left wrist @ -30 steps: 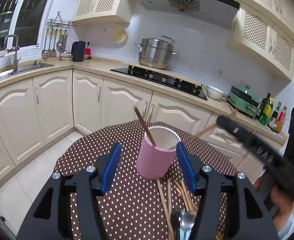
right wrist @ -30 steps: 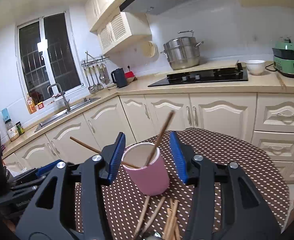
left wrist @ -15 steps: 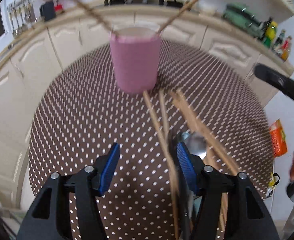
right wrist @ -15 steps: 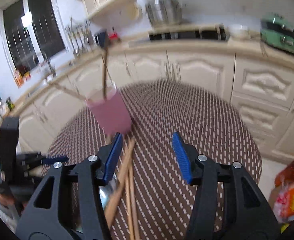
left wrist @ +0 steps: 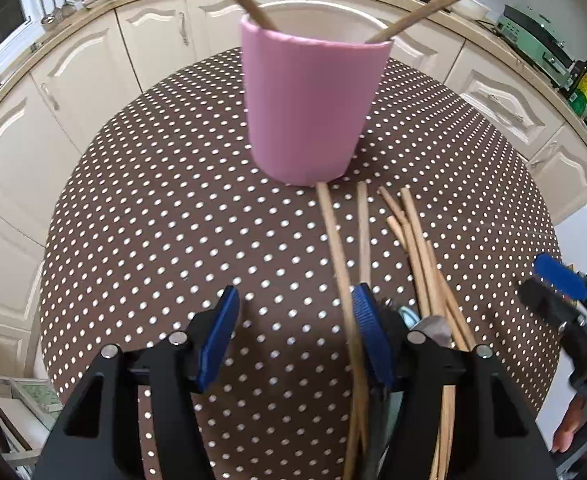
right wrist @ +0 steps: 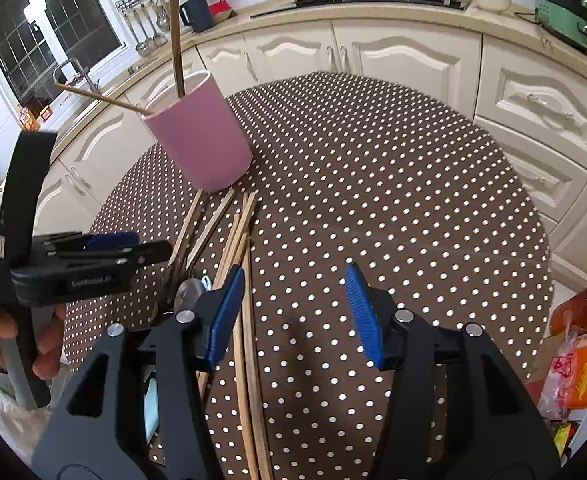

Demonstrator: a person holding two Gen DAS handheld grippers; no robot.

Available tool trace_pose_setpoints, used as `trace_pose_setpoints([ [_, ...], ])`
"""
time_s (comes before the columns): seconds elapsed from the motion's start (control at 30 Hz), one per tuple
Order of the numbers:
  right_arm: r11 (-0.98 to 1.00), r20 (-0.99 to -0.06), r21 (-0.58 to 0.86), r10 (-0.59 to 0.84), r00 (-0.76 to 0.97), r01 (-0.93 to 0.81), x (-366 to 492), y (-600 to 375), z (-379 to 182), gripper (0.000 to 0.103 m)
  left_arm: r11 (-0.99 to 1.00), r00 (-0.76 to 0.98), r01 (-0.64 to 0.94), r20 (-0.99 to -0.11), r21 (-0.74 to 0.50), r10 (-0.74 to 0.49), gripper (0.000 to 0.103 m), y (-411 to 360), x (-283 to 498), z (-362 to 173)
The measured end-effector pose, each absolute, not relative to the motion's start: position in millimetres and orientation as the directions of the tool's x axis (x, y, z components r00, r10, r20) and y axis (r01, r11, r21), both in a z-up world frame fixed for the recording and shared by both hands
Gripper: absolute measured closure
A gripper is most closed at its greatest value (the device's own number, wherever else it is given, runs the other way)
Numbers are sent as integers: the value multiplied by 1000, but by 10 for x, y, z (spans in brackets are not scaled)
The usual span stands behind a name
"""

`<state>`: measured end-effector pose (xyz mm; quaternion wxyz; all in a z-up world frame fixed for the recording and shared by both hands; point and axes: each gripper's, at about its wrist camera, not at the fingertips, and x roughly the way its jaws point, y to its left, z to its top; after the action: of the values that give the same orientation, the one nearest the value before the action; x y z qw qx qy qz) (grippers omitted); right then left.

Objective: Organize utensils
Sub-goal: 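Lower the right tool back to the chopstick pile, then grasp another wooden chopstick with the right tool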

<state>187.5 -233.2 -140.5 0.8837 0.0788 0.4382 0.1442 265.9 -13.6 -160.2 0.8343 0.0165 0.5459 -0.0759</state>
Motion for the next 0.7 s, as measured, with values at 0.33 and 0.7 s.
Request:
trace_pose_setpoints([
  [0.33, 946, -809, 242, 319, 494, -215, 1988, -2234, -1469, 51, 981, 354, 192, -933, 6, -63, 61, -367, 2854, -1796],
  [0.7, 926, -904, 208, 305, 299, -314, 2272, -1932, -1628, 65, 971, 333, 234, -935, -39, -117, 87, 134, 2669, -1770],
])
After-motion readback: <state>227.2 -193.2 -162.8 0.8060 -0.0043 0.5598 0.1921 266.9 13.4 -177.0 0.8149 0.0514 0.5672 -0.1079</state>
